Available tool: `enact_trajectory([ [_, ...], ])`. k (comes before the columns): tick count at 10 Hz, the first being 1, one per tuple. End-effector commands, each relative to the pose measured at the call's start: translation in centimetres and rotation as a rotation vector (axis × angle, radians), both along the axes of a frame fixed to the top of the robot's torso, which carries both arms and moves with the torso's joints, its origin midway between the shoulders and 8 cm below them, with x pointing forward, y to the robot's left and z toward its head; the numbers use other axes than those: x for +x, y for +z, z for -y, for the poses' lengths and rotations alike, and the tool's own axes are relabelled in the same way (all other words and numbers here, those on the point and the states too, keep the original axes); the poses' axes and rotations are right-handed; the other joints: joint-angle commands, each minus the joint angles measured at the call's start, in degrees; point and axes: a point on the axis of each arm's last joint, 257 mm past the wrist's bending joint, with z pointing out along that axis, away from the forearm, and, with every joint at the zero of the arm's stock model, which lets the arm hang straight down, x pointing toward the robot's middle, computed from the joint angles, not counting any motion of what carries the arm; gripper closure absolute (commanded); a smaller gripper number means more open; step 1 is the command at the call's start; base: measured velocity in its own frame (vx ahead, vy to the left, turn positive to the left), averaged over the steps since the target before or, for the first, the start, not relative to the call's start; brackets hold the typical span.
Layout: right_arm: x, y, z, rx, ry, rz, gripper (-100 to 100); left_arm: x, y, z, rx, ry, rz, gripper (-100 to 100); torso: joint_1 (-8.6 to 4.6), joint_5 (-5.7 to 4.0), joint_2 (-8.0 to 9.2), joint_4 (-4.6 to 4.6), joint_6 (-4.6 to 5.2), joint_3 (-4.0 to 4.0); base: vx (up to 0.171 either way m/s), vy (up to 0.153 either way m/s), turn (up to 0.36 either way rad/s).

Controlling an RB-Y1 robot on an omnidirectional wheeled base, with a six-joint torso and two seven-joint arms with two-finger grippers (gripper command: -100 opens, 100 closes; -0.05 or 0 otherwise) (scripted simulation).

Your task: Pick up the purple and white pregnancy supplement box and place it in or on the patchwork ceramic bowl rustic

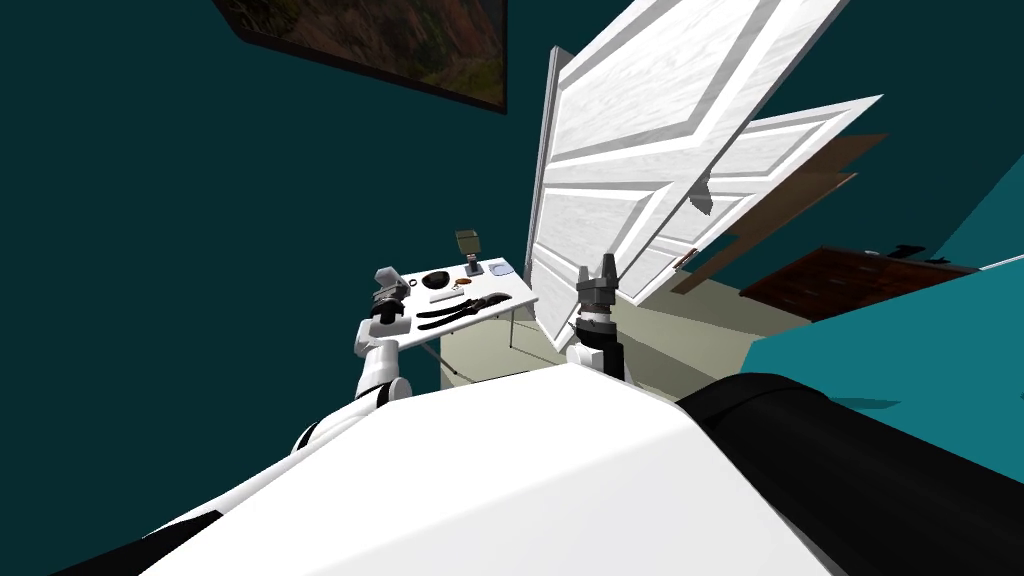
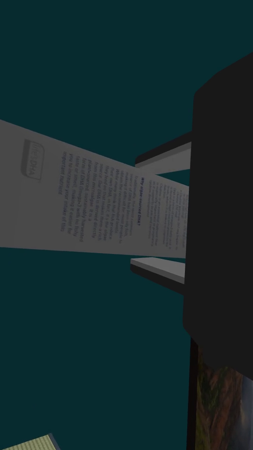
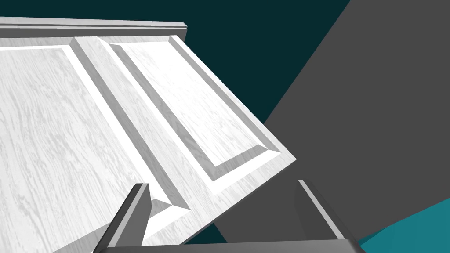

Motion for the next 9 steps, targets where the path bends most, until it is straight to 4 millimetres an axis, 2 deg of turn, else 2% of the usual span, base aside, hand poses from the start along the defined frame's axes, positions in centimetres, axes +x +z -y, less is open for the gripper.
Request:
enact_trajectory([
  [1,0.0,0.0,0.0,0.000,0.000,0.000,0,0.9,1.3,0.0,-0.002,0.010,0.002,100,0.00,0.00,0.00,0.00,0.00,0.00,0.054,-0.019,-0.077],
  [4,0.0,0.0,0.0,0.000,0.000,0.000,0,2.1,3.0,0.7,-0.013,0.019,0.003,100,-0.01,-0.02,-0.18,0.04,0.14,-0.06,0.095,0.001,-0.157],
  [7,0.0,0.0,0.0,0.000,0.000,0.000,0,2.8,2.7,2.1,-0.035,0.013,-0.007,100,0.11,0.01,-0.18,0.06,0.24,-0.05,0.092,0.052,-0.271],
  [8,0.0,0.0,0.0,0.000,0.000,0.000,0,2.7,2.8,1.7,-0.030,0.016,-0.006,100,0.14,0.03,-0.13,0.08,0.25,-0.02,0.039,0.029,-0.080],
  [9,0.0,0.0,0.0,0.000,0.000,0.000,0,2.8,2.8,1.9,-0.032,0.013,-0.006,-100,0.10,0.01,0.08,0.12,0.06,0.10,0.010,0.003,0.002],
])
